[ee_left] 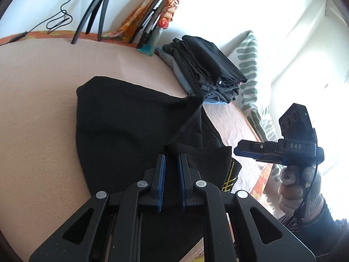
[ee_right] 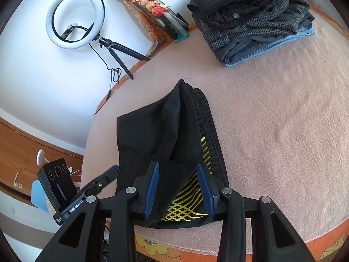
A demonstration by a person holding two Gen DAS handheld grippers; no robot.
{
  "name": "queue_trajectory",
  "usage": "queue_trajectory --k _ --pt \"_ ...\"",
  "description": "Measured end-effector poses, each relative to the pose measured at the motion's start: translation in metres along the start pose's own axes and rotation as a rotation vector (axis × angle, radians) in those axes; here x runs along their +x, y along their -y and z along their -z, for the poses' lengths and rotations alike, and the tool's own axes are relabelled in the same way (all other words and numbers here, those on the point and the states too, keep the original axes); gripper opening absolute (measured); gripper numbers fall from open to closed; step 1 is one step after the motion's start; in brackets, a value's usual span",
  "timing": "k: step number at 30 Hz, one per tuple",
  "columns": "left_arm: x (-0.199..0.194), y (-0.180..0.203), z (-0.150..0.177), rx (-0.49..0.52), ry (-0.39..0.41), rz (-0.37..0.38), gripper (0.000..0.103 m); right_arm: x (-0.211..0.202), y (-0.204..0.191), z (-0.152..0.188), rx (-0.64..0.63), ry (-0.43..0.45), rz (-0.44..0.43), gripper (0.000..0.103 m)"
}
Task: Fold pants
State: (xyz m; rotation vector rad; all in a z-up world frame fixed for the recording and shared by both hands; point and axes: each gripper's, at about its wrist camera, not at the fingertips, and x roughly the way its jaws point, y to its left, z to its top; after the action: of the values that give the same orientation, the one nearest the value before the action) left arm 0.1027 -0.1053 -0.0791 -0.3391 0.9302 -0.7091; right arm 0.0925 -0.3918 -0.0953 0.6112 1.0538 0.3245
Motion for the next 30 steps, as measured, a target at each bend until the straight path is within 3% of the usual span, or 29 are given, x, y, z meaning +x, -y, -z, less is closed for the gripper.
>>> queue_trajectory --k 4,5,6,7,9,11,13,14,16,18,20,25,30 --pt "-0.003 -0.003 -0.001 -0.027 -0.003 0.004 0.013 0.016 -0.001 0.004 -0.019 -0.050 0.006 0.040" --pt "-0.003 -0.002 -0.002 -0.039 -0.005 0.007 0.016 0.022 -0.004 0.004 -0.038 -0.059 0.018 0.036" --pt "-0.003 -0.001 -0.003 -0.045 -0.003 0.018 0.028 0.028 -0.010 0.003 -0.067 -0.058 0.034 0.026" --pt "-0.002 0.001 -0.004 -0.046 0.002 0.028 0.032 0.034 -0.017 0.002 -0.100 -0.056 0.040 0.019" --pt "-0.002 0.007 -0.004 -0.035 0.006 0.037 0.032 0.048 -0.028 -0.005 -0.117 -0.062 -0.015 0.008" --pt "0.000 0.013 -0.003 -0.024 -0.005 0.052 0.036 0.054 -0.033 -0.014 -0.083 -0.047 -0.122 0.007" --pt "0.005 0.020 -0.001 -0.020 -0.037 0.102 0.050 0.057 -0.039 -0.021 -0.076 -0.034 -0.170 0.007" --pt "0.007 0.024 0.001 -0.012 -0.052 0.124 0.051 0.058 -0.043 -0.023 -0.086 -0.036 -0.177 0.008" --pt "0.015 0.036 0.006 0.051 -0.078 0.083 0.051 0.060 -0.045 -0.025 -0.092 -0.039 -0.178 0.012" --pt "0.027 0.042 0.011 0.109 -0.115 0.010 0.051 0.062 -0.042 -0.026 -0.063 -0.055 -0.202 0.027" --pt "0.038 0.040 0.015 0.082 -0.148 0.020 0.051 0.060 -0.039 -0.024 -0.060 -0.052 -0.220 0.029" --pt "0.047 0.044 0.016 0.132 -0.164 -0.035 0.051 0.038 -0.028 -0.027 -0.061 -0.007 -0.116 0.029" --pt "0.045 0.023 0.011 0.059 -0.146 -0.056 0.051 0.024 -0.001 -0.022 0.000 -0.020 -0.035 0.033"
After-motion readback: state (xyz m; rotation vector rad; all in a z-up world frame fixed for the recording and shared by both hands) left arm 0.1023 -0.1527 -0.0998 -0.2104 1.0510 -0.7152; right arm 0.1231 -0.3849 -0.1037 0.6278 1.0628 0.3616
